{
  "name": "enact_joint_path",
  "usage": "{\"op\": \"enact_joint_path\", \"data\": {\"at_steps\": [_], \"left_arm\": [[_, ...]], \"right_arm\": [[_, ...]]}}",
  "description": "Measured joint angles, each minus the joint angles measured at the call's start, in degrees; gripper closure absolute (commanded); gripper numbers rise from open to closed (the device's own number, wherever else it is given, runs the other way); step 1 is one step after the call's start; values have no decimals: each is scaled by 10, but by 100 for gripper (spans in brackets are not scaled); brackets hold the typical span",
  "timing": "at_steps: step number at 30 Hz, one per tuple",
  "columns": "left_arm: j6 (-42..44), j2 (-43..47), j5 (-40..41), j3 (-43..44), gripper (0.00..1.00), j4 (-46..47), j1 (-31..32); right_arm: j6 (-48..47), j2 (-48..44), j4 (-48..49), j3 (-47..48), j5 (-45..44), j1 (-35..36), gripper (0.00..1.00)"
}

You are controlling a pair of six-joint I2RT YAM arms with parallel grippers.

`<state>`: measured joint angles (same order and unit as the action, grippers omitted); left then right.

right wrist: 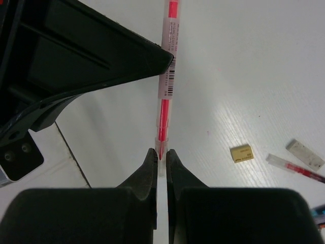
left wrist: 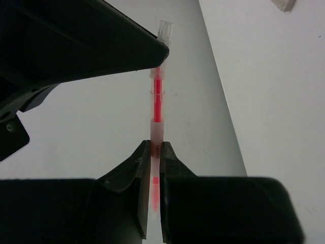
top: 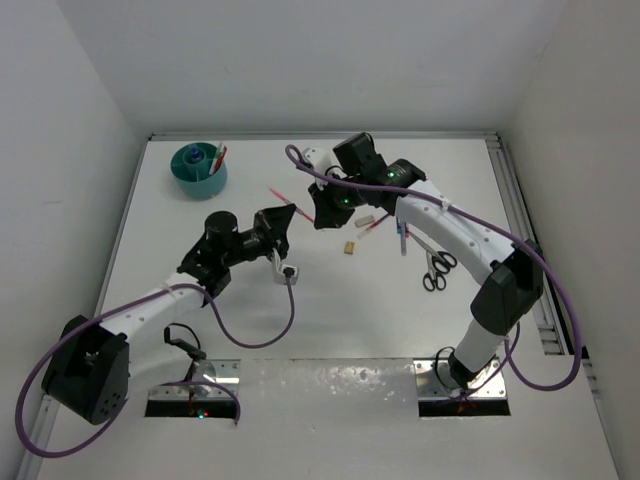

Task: Sort the stationery into containers
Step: Close the pen cap on the pen.

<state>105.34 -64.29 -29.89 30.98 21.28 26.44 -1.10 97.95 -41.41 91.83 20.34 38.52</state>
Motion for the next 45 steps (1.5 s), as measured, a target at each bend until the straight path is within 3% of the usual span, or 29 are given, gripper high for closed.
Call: {"op": "enact_joint_path", "data": {"at_steps": [12,20,25,35,45], "left_arm": [[70,-2,-63,-15,100,3,-3],[83,-72,-107,-21,100,40,-10],[85,-101,-120,-16,100,7,-10],[71,-164,-98,52,100,-57,-26],[87,-169,-103,55,100,-105,-37]], "right_arm": [[30,0,-17,-4,22,0,100],[76,15,-5,-35,30,-4,100],[119,21,46,-93,51,-15,100],[199,76,158,-119,99,-57,100],[216,96,173,-120,122,-60,100]]}}
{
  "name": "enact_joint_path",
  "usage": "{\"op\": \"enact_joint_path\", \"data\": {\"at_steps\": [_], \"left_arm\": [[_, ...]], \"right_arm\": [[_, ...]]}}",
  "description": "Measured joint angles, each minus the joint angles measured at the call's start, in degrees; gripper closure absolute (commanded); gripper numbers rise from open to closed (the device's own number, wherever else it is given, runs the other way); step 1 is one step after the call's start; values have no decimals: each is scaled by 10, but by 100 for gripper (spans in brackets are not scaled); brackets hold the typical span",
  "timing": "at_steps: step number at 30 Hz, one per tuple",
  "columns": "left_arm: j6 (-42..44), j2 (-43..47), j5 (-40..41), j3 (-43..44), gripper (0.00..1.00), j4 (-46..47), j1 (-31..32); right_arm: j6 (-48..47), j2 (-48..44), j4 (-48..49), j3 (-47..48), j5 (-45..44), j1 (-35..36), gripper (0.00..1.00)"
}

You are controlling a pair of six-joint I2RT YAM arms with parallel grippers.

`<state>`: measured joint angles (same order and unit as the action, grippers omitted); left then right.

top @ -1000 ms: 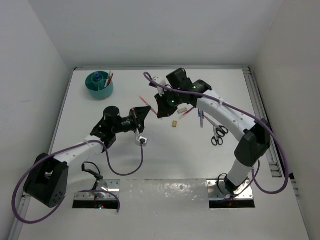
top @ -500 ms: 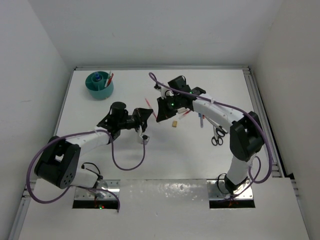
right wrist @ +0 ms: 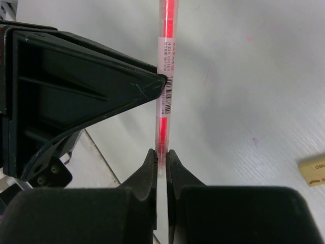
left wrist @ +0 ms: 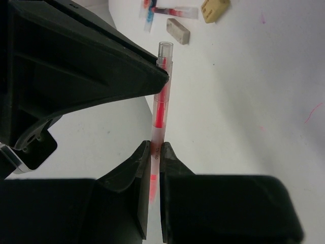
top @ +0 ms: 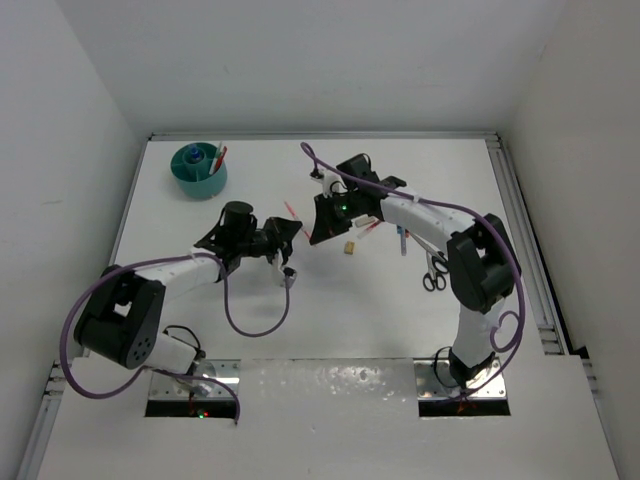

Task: Sort the stationery into containers
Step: Close the pen cap on the pen.

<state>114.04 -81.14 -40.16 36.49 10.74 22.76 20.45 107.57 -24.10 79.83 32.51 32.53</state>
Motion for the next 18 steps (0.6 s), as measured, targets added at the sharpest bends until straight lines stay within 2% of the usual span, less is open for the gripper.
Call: {"op": "enact_joint_path", "data": {"at_steps": [4,7,8,12,18], "left_arm": [[2,-15,-4,8,100,0,0],[2,-25,-9,9,100,2,-3],[2,-28,-10,10,100,3,-5],[2,-34,-55,10,100,-18,-3],[2,-30,-63,10,100,-33,-14]], "right_arm": [[-7,4,-3,0,0,-2,100],[-20,4,-6,0,-6,-3,85],[-26,4,-5,0,-8,-3,75],[-59,0,34,3,-25,-8,55],[-101,-43,17,4,-41,-25,44]]}}
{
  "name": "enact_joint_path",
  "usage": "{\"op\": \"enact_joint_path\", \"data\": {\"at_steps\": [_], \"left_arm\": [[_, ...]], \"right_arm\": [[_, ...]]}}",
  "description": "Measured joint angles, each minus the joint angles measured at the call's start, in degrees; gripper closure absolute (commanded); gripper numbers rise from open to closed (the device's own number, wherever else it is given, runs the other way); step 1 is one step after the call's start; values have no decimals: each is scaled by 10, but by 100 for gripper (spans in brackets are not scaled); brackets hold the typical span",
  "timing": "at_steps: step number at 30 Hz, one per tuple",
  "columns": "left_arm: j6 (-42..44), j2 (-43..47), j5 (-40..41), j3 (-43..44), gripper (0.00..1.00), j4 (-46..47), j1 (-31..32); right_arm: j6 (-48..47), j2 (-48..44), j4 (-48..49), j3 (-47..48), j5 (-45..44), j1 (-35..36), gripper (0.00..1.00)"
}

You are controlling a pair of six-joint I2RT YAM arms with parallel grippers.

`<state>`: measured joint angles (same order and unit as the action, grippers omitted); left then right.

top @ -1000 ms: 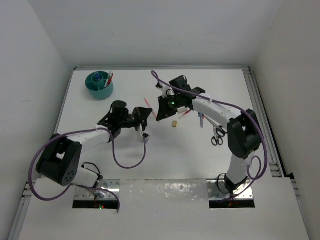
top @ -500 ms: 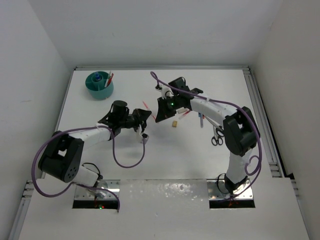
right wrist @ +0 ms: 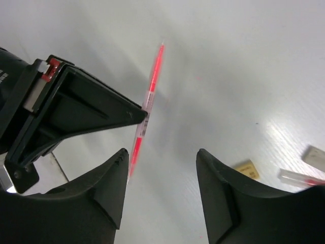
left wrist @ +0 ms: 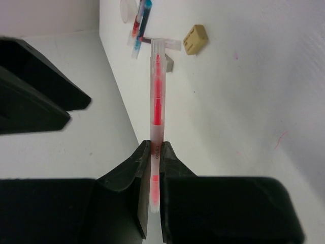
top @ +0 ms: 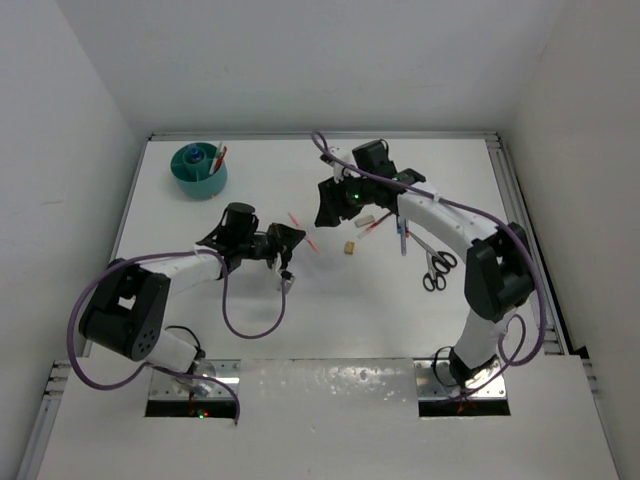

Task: Sort the stationery into containers
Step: Close the pen cap on the pen.

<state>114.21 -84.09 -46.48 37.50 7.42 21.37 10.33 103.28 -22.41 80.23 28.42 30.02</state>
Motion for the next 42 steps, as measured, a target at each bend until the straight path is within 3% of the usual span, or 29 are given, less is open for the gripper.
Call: {"op": "enact_joint_path", "data": {"at_steps": [8,17,21,24,27,29,30,32,34,37,42], "left_arm": [[-71,26,14,-8,100,38,-2],[-172,40,42,-7,100,50,3],[-254,47,63,8,100,42,13],[-371,47,76,47,100,25,19],[-526,47,80,94,100,26,21],[-643,50,78,116,100,36,22],[-693,52,76,120,100,44,23],[-805,59,72,123,100,63,23],[-898,62,65,123,100,83,23],[-1022,63,60,123,100,117,24],[-1183,63,69,123,100,200,28]], "right_arm": [[-16,-104,-7,-40,-57,-14,44],[-13,-129,-8,-76,-125,-14,41],[-5,-146,-10,-79,-156,-17,36],[11,-185,-8,-79,-178,-35,29],[21,-246,6,-83,-190,-63,29],[21,-289,18,-80,-199,-79,40],[20,-302,20,-76,-201,-82,61],[21,-312,28,-63,-200,-81,76],[30,-310,45,-49,-192,-81,72],[45,-297,74,-42,-171,-77,55],[51,-262,119,-29,-145,-49,47]]}}
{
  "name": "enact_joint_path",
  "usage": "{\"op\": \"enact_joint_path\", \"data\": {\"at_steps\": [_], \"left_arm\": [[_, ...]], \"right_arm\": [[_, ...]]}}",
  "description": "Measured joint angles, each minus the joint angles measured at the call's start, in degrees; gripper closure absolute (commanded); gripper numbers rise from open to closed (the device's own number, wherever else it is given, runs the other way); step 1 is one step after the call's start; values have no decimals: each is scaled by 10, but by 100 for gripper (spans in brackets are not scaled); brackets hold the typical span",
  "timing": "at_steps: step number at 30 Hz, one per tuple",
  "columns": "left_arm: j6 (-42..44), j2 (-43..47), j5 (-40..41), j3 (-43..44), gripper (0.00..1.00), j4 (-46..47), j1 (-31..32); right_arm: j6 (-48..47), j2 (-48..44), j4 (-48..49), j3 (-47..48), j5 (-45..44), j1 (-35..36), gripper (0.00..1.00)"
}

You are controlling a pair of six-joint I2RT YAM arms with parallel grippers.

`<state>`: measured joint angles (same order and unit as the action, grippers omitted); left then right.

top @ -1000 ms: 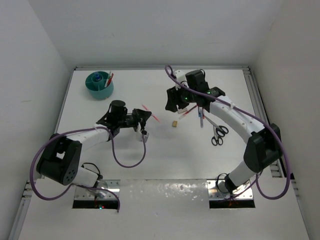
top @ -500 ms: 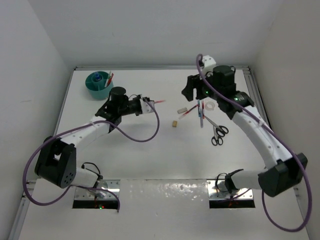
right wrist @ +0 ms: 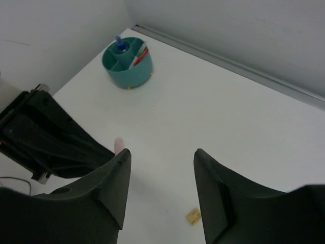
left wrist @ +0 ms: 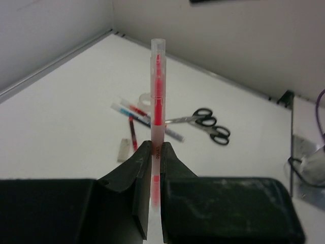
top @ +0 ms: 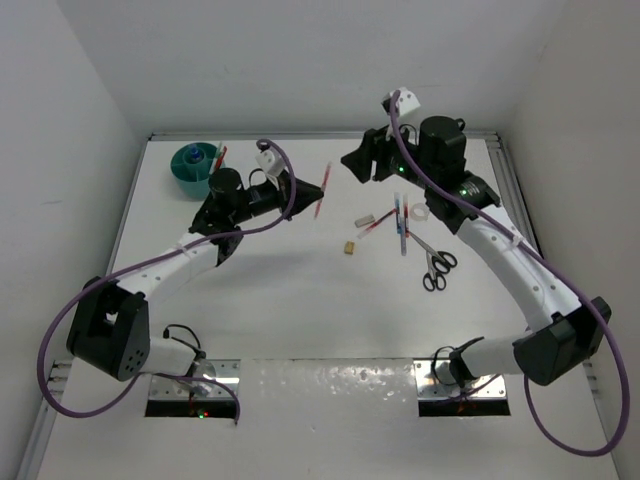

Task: Sort the stationery into containers
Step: Close the pen cap on the pen.

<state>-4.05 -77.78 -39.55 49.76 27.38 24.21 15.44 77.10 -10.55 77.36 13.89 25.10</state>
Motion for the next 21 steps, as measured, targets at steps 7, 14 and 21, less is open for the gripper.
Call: {"op": "enact_joint_path", "data": {"at_steps": [7,14,21], "left_arm": [[-142,-1,35,-1,100,110,3],[-177,-1,43,-11,100,133,3],[-174,-1,44,-11,100,135,9]], "right_arm": [[-3,21,46,2,18,58,42],[0,23,77,2,13,70,47],[15,43,110,6,-1,70,56]]}}
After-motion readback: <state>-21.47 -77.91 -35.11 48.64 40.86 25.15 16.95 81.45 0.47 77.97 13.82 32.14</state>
